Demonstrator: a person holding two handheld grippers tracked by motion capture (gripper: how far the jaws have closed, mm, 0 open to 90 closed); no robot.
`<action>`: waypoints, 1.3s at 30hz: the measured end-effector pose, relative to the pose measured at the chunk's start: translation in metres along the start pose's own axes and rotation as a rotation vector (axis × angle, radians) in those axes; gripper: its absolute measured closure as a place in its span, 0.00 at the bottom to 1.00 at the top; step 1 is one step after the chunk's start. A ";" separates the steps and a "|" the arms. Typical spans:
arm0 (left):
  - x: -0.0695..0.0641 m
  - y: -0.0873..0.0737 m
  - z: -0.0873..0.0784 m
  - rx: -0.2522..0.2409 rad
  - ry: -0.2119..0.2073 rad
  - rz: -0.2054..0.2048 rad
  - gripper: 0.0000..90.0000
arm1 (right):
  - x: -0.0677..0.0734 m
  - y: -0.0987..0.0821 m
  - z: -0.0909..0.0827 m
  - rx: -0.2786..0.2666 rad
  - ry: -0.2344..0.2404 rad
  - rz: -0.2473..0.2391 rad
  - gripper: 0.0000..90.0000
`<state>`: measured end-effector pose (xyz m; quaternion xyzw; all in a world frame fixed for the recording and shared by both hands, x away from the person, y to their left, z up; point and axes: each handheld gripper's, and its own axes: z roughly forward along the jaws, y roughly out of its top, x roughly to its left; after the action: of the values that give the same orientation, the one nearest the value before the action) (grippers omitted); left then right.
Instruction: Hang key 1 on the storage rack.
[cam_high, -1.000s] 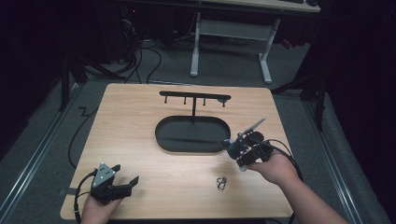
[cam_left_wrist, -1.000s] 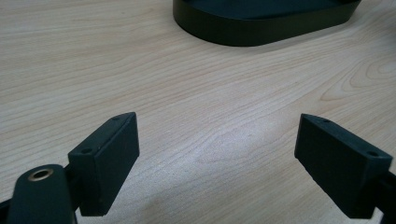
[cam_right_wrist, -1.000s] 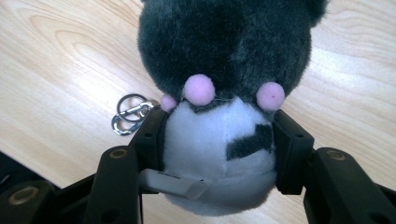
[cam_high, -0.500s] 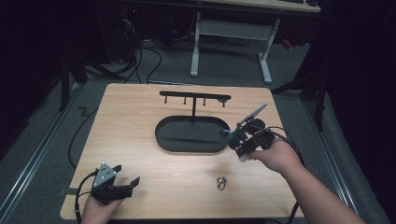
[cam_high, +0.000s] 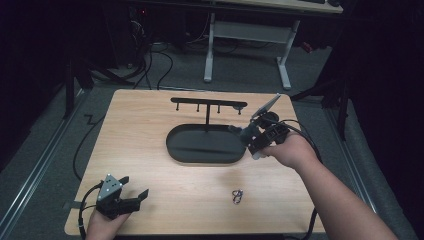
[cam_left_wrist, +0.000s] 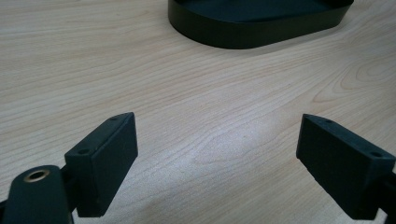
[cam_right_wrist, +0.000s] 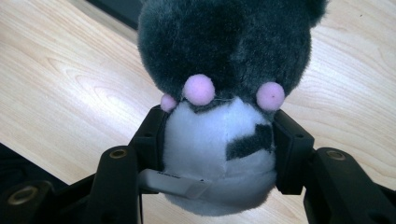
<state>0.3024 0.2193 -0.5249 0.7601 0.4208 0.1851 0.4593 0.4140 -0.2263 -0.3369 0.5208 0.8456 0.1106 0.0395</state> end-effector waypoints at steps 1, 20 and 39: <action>0.000 0.000 0.000 0.000 -0.001 0.000 0.15 | 0.000 0.001 -0.001 0.001 -0.001 0.002 0.54; -0.001 0.000 0.001 -0.004 -0.005 0.007 0.15 | -0.004 0.021 -0.026 -0.030 -0.010 0.016 0.54; 0.000 0.000 0.000 -0.004 -0.012 0.007 0.15 | -0.017 0.022 -0.016 -0.052 -0.078 0.054 0.54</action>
<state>0.3024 0.2187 -0.5252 0.7619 0.4149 0.1832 0.4624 0.4383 -0.2342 -0.3166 0.5460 0.8260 0.1131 0.0828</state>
